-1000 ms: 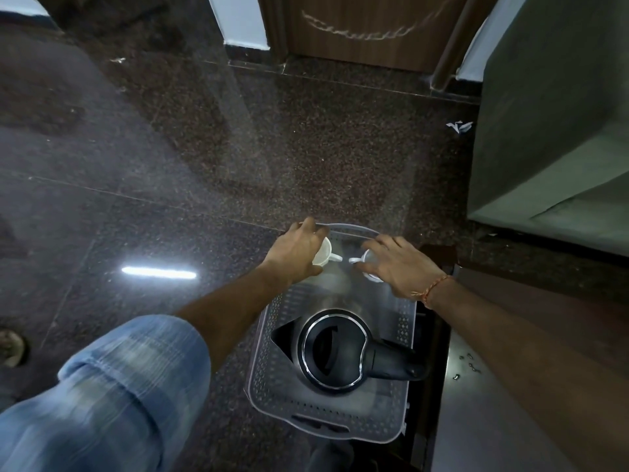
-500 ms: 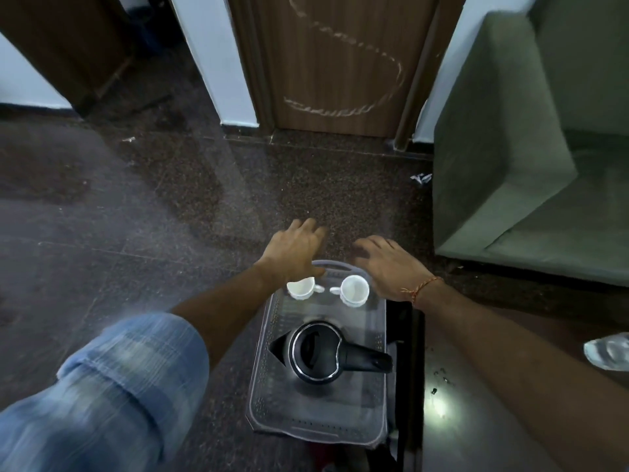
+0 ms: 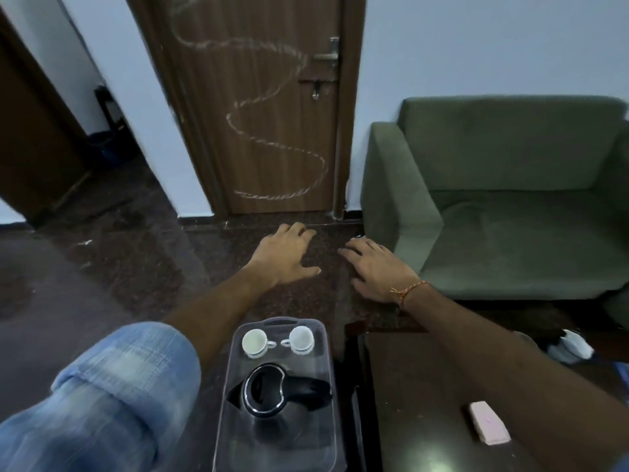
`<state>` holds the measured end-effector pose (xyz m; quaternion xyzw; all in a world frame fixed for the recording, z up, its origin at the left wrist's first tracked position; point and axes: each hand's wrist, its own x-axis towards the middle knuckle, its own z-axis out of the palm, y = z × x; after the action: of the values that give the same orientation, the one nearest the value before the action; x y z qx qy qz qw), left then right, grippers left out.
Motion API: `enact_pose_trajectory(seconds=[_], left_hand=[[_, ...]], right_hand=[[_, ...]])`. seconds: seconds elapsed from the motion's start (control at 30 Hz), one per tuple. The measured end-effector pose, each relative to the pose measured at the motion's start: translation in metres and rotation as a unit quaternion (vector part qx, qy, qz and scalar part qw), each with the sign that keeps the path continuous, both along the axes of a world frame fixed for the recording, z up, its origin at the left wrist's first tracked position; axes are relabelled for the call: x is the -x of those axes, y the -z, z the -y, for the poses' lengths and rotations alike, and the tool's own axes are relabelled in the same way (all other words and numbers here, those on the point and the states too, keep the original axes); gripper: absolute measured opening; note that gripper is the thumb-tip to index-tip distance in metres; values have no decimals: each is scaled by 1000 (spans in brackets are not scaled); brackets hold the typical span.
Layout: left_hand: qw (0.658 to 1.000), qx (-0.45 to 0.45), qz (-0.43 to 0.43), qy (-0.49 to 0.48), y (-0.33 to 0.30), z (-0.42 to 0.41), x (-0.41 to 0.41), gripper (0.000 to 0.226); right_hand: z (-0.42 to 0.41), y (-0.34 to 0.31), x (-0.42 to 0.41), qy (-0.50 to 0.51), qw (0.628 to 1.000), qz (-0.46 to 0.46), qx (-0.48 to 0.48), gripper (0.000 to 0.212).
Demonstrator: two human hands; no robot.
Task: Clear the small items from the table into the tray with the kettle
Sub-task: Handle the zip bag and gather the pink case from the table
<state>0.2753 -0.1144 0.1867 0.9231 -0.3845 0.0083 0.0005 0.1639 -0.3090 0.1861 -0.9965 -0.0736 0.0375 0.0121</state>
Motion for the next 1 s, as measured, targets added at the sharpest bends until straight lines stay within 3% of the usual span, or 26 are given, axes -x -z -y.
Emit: enact_pose_trajectory(seconds=[0.4, 0.7, 1.0], left_hand=[[994, -4, -10, 107, -48, 176, 124, 92], [981, -5, -47, 189, -18, 328, 245, 90], [963, -36, -84, 252, 32, 427, 278, 88]], right_hand=[[174, -53, 159, 89, 995, 37, 2, 69], [319, -42, 294, 193, 981, 27, -17, 72], [388, -13, 350, 286, 957, 0, -47, 70]])
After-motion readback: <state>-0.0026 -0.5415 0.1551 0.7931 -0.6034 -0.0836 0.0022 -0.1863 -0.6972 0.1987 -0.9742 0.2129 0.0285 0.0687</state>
